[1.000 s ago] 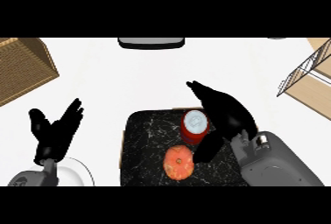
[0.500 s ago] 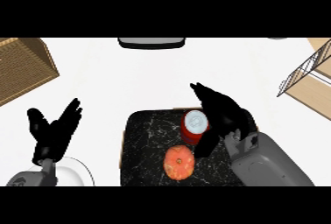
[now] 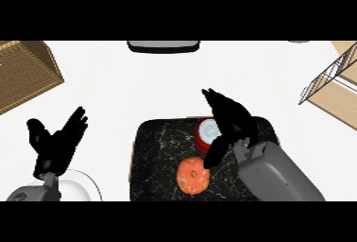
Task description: Pick the can from the tray and place it in the tiered shelf
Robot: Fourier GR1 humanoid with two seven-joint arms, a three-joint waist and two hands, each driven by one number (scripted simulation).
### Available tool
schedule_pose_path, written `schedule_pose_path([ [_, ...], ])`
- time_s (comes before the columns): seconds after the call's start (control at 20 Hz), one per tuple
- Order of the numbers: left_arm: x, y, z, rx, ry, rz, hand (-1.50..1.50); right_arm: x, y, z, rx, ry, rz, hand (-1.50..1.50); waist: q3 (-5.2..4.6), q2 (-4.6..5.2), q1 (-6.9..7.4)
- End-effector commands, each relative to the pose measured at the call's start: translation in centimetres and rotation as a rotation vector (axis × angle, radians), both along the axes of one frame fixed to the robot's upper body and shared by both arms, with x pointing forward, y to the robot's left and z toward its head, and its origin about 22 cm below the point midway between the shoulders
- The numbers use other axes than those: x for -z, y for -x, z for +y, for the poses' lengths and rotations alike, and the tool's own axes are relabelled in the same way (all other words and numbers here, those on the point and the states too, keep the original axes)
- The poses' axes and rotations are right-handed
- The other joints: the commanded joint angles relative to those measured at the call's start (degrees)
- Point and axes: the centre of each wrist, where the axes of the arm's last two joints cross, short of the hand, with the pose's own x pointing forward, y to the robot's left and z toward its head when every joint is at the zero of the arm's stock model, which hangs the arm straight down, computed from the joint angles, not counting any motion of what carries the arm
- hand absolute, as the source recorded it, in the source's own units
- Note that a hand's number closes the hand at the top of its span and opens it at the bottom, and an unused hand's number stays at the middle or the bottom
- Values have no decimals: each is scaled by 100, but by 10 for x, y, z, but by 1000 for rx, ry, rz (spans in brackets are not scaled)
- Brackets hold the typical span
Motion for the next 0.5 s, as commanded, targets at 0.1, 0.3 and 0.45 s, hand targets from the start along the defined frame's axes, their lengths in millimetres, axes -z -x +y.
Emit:
schedule_pose_path([
  [0.1, 20, 12, 13, -8, -4, 77, 0, 8, 9, 13, -16, -14, -31, -150, -47, 43, -10],
  [0.3, 23, 21, -4, -4, 15, 87, 0, 27, -5, 13, -111, 23, 55, 150, -46, 50, 39],
  [0.45, 18, 11, -12, 19, -10, 89, 0, 31, 7, 19, -306, 150, 90, 150, -47, 51, 24],
])
